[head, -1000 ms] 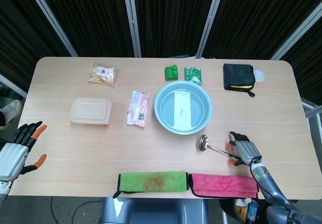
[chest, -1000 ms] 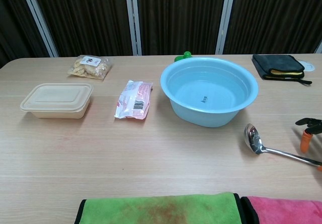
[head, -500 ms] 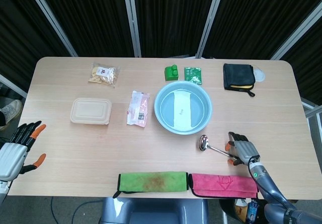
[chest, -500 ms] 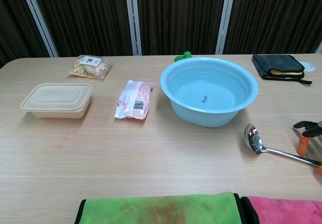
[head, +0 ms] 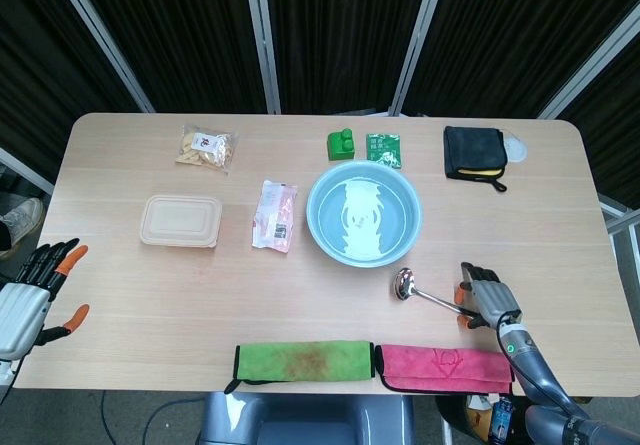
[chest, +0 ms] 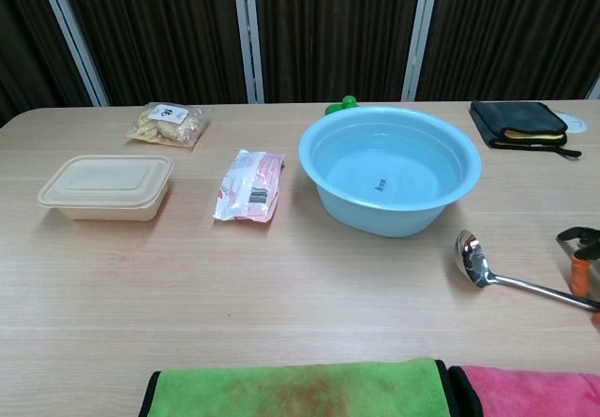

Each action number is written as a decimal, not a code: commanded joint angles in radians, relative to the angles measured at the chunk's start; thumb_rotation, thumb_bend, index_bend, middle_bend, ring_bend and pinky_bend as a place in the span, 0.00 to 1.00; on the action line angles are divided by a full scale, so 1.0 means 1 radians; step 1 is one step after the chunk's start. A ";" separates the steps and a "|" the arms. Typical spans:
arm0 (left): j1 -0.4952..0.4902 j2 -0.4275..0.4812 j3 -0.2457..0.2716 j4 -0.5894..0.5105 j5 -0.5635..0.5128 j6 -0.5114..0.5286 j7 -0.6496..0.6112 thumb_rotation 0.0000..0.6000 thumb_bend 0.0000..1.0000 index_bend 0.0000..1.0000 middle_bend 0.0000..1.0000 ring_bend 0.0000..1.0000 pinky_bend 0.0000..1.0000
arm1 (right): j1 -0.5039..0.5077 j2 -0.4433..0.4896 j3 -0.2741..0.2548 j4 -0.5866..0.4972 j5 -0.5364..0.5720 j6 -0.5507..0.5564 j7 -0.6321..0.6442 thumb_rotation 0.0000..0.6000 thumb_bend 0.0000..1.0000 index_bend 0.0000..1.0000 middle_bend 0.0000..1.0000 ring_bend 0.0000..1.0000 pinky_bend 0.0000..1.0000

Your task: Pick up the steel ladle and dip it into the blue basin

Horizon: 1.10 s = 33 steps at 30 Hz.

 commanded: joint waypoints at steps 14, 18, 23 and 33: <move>0.002 0.003 0.003 0.001 0.006 0.007 -0.007 1.00 0.35 0.04 0.00 0.00 0.00 | -0.009 -0.012 -0.003 -0.005 0.000 0.004 -0.004 1.00 0.30 0.51 0.00 0.00 0.00; 0.003 0.005 0.002 0.002 0.004 0.011 -0.013 1.00 0.35 0.04 0.00 0.00 0.00 | -0.008 -0.017 -0.004 -0.005 0.004 0.004 -0.022 1.00 0.32 0.53 0.00 0.00 0.00; 0.005 0.009 0.002 0.003 0.006 0.017 -0.022 1.00 0.35 0.04 0.00 0.00 0.00 | -0.007 -0.021 -0.006 -0.008 0.018 0.001 -0.052 1.00 0.38 0.56 0.00 0.00 0.00; 0.008 0.014 0.003 0.006 0.011 0.028 -0.039 1.00 0.35 0.04 0.00 0.00 0.00 | -0.009 -0.004 -0.002 -0.049 0.044 0.028 -0.121 1.00 0.44 0.61 0.00 0.00 0.00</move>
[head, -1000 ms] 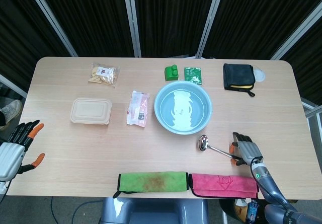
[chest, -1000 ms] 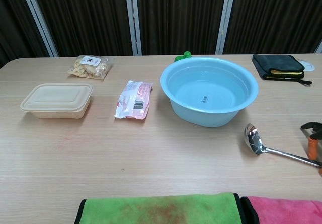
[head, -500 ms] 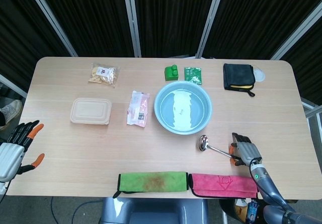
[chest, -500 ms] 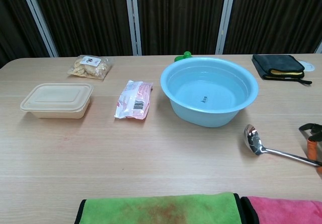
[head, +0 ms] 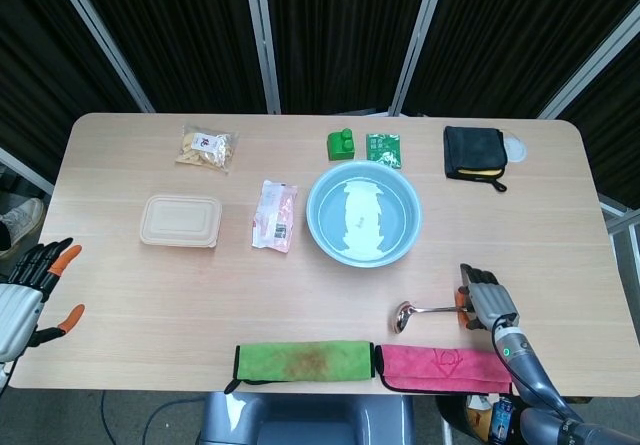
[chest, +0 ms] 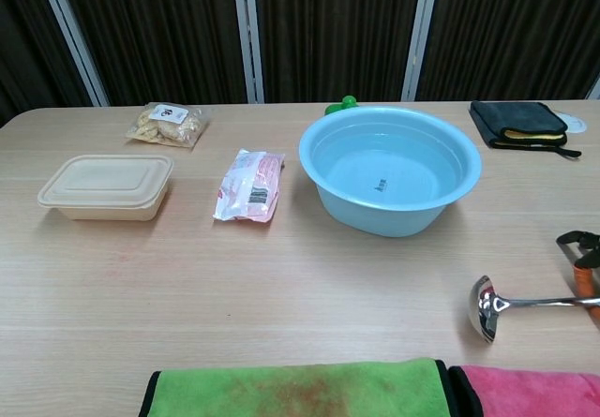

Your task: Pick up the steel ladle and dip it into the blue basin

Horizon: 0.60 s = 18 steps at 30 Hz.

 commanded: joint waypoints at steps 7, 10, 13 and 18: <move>0.003 0.003 0.003 0.003 0.010 0.011 -0.010 1.00 0.35 0.04 0.00 0.00 0.00 | -0.009 0.046 0.001 -0.076 0.017 0.055 -0.079 1.00 0.44 0.62 0.00 0.00 0.00; 0.003 0.004 0.003 0.004 0.012 0.013 -0.014 1.00 0.35 0.04 0.00 0.00 0.00 | -0.013 0.069 -0.002 -0.109 0.021 0.074 -0.109 1.00 0.44 0.63 0.00 0.00 0.00; 0.004 0.005 0.004 0.004 0.015 0.016 -0.018 1.00 0.35 0.04 0.00 0.00 0.00 | -0.020 0.098 -0.005 -0.151 0.022 0.099 -0.136 1.00 0.44 0.63 0.00 0.00 0.00; 0.006 0.007 0.006 0.005 0.021 0.023 -0.023 1.00 0.35 0.04 0.00 0.00 0.00 | -0.032 0.150 -0.010 -0.220 0.026 0.142 -0.183 1.00 0.45 0.64 0.00 0.00 0.00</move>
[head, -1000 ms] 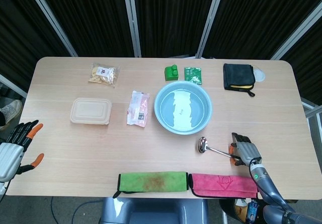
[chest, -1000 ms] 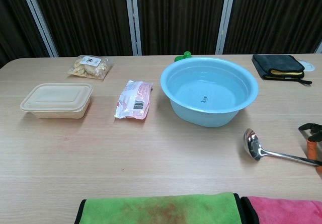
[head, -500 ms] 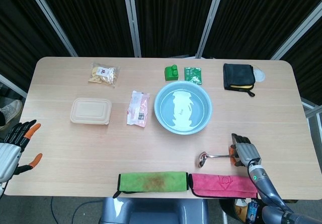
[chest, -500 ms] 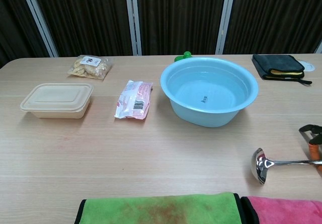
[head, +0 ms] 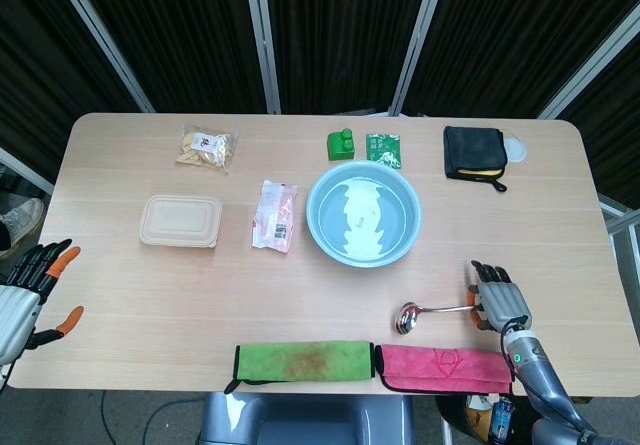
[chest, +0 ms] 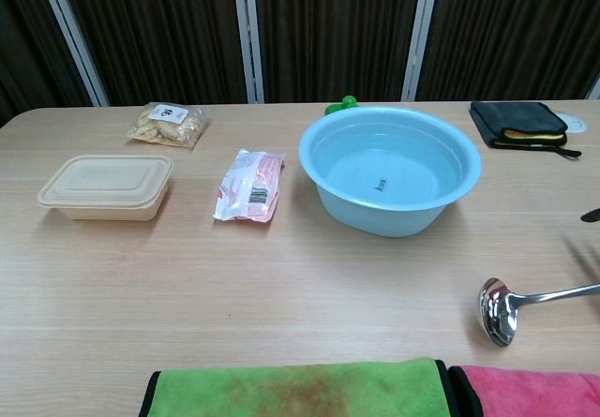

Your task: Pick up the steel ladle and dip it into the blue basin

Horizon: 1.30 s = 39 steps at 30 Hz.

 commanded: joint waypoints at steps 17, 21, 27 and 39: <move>0.002 0.000 0.008 0.001 0.021 0.011 0.001 1.00 0.35 0.04 0.00 0.00 0.00 | -0.037 0.149 -0.021 -0.198 0.006 0.107 -0.107 1.00 0.46 0.66 0.00 0.00 0.00; 0.002 -0.002 0.008 0.002 0.021 0.010 0.003 1.00 0.35 0.04 0.00 0.00 0.00 | -0.034 0.151 -0.026 -0.202 0.014 0.102 -0.123 1.00 0.47 0.68 0.00 0.00 0.00; -0.003 -0.004 0.010 0.003 0.021 0.001 0.004 1.00 0.35 0.04 0.00 0.00 0.00 | -0.030 0.192 -0.031 -0.255 0.037 0.106 -0.164 1.00 0.49 0.72 0.04 0.00 0.00; -0.003 -0.005 0.013 0.001 0.025 0.001 0.004 1.00 0.35 0.04 0.00 0.00 0.00 | -0.003 0.323 -0.014 -0.409 0.108 0.115 -0.227 1.00 0.50 0.75 0.07 0.00 0.00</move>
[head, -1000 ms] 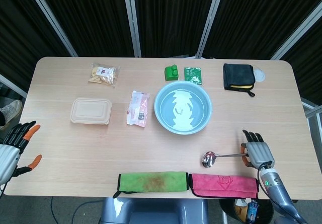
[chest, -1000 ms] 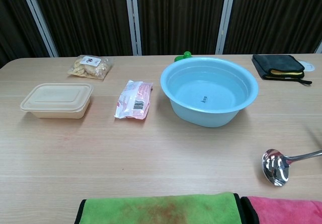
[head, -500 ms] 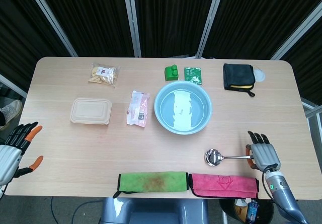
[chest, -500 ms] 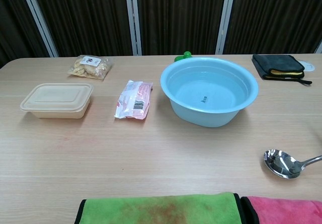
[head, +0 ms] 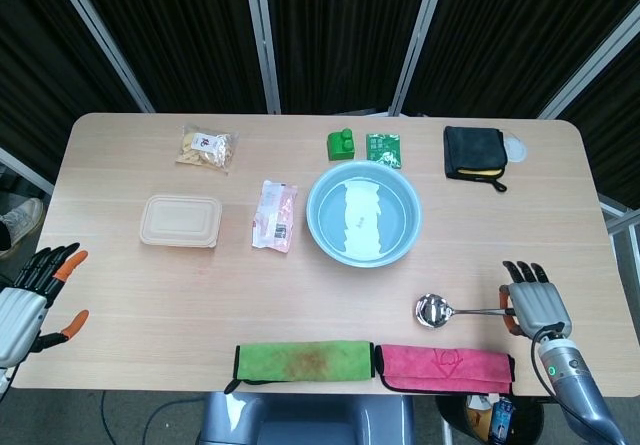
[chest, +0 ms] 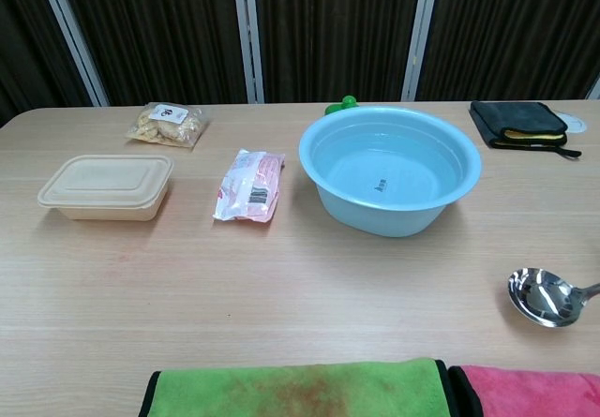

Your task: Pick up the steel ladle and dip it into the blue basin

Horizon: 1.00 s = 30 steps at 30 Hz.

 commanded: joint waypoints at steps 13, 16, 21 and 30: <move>0.002 0.003 0.003 0.004 0.006 0.009 -0.012 1.00 0.35 0.04 0.00 0.00 0.00 | 0.026 0.104 0.013 -0.097 0.022 -0.025 0.044 1.00 0.51 0.76 0.07 0.00 0.00; 0.002 0.002 0.005 0.004 0.009 0.009 -0.009 1.00 0.35 0.04 0.00 0.00 0.00 | 0.044 0.143 0.026 -0.129 0.044 -0.033 0.038 1.00 0.51 0.76 0.07 0.00 0.00; 0.001 -0.001 0.004 0.003 0.003 0.004 0.000 1.00 0.35 0.04 0.00 0.00 0.00 | 0.098 0.208 0.060 -0.190 0.119 -0.067 0.019 1.00 0.51 0.76 0.07 0.00 0.00; -0.004 -0.009 -0.007 -0.001 -0.030 -0.023 0.025 1.00 0.35 0.04 0.00 0.00 0.00 | 0.250 0.275 0.125 -0.244 0.321 -0.145 -0.039 1.00 0.51 0.76 0.07 0.00 0.00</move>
